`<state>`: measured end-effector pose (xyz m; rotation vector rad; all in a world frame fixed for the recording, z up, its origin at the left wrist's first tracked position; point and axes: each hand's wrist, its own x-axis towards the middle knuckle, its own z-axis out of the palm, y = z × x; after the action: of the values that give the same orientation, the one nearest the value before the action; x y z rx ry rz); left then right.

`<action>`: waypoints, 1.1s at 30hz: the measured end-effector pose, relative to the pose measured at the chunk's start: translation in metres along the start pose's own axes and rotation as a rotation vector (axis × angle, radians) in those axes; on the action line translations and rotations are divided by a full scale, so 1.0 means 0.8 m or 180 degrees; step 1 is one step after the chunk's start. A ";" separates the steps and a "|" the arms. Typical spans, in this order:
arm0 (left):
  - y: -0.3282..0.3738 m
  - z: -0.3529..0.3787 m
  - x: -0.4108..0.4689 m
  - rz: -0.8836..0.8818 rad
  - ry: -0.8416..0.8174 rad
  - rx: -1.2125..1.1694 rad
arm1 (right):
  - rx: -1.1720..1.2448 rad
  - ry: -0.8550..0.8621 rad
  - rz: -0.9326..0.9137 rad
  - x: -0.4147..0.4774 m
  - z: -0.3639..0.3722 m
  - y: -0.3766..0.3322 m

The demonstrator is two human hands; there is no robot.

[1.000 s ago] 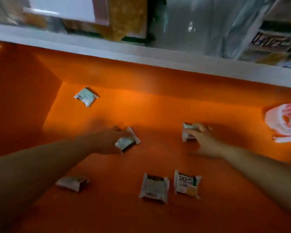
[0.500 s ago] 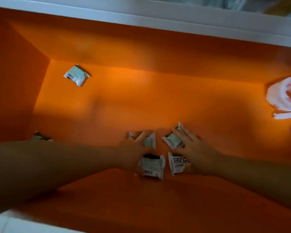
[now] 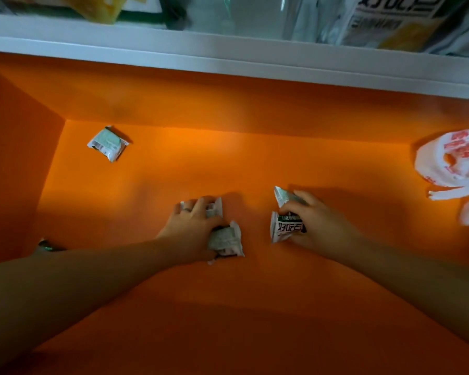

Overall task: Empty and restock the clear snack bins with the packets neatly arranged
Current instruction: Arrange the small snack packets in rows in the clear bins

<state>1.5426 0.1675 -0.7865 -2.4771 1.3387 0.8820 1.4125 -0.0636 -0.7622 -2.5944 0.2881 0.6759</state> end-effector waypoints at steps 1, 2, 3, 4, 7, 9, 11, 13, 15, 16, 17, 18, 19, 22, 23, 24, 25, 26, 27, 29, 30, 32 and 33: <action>-0.004 -0.005 0.002 -0.0127 -0.0033 -0.0138 | 0.0161 0.0018 0.0043 0.000 -0.003 0.001; -0.007 -0.010 0.005 -0.0250 -0.0061 -0.0288 | 0.0318 0.0054 0.0057 0.000 -0.007 0.001; -0.007 -0.017 0.006 -0.0358 -0.0108 -0.0419 | 0.0435 0.0103 0.0049 -0.001 -0.012 0.002; -0.006 -0.024 0.007 -0.0437 -0.0152 -0.0551 | 0.0504 0.0156 0.0044 -0.003 -0.017 0.002; -0.002 -0.048 0.005 -0.0397 -0.0144 -0.0726 | 0.0518 0.0297 0.0062 -0.015 -0.040 0.001; 0.007 -0.072 -0.003 -0.0227 -0.0146 -0.0699 | 0.0511 0.0339 0.0018 -0.030 -0.059 -0.002; 0.021 -0.100 -0.016 -0.0156 0.0004 -0.0757 | 0.0537 0.0407 -0.0026 -0.051 -0.080 -0.009; 0.042 -0.135 -0.036 -0.0098 0.0261 -0.0859 | 0.0595 0.0479 -0.0067 -0.079 -0.106 -0.017; 0.068 -0.172 -0.060 0.0019 0.0505 -0.0986 | 0.0701 0.0566 -0.0115 -0.114 -0.134 -0.025; 0.081 -0.190 -0.072 0.0110 0.0636 -0.1027 | 0.0778 0.0598 -0.0122 -0.133 -0.149 -0.027; 0.096 -0.208 -0.084 0.0199 0.0778 -0.1064 | 0.0863 0.0626 -0.0140 -0.153 -0.164 -0.029; 0.111 -0.225 -0.097 0.0285 0.0936 -0.1082 | 0.0939 0.0656 -0.0160 -0.175 -0.178 -0.029; 0.127 -0.241 -0.109 0.0352 0.1088 -0.1081 | 0.1012 0.0699 -0.0183 -0.197 -0.192 -0.028; 0.181 -0.286 -0.146 0.0508 0.1364 -0.1045 | 0.1108 0.0995 -0.0216 -0.261 -0.234 -0.020; 0.199 -0.301 -0.157 0.0594 0.1445 -0.1036 | 0.1116 0.1147 -0.0233 -0.282 -0.247 -0.016; 0.217 -0.317 -0.166 0.0693 0.1554 -0.1048 | 0.1122 0.1329 -0.0253 -0.301 -0.261 -0.011; 0.236 -0.333 -0.175 0.0806 0.1676 -0.1063 | 0.1154 0.1496 -0.0264 -0.321 -0.273 -0.006; 0.253 -0.348 -0.181 0.0916 0.1780 -0.1066 | 0.1189 0.1648 -0.0256 -0.339 -0.283 0.000; 0.271 -0.364 -0.187 0.1026 0.1874 -0.1070 | 0.1183 0.1805 -0.0228 -0.356 -0.293 0.007; 0.306 -0.395 -0.191 0.1181 0.2115 -0.1101 | 0.1128 0.2213 -0.0151 -0.381 -0.313 0.026; 0.323 -0.409 -0.189 0.1232 0.2241 -0.1132 | 0.1195 0.2470 -0.0134 -0.388 -0.322 0.039; 0.355 -0.435 -0.178 0.1303 0.2445 -0.1275 | 0.1470 0.2906 -0.0108 -0.398 -0.344 0.068; 0.371 -0.448 -0.169 0.1307 0.2500 -0.1383 | 0.1472 0.3076 -0.0037 -0.399 -0.354 0.084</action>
<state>1.3929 -0.0618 -0.3868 -3.1167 2.1454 0.2397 1.2351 -0.2266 -0.4034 -2.2576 0.6215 -0.6371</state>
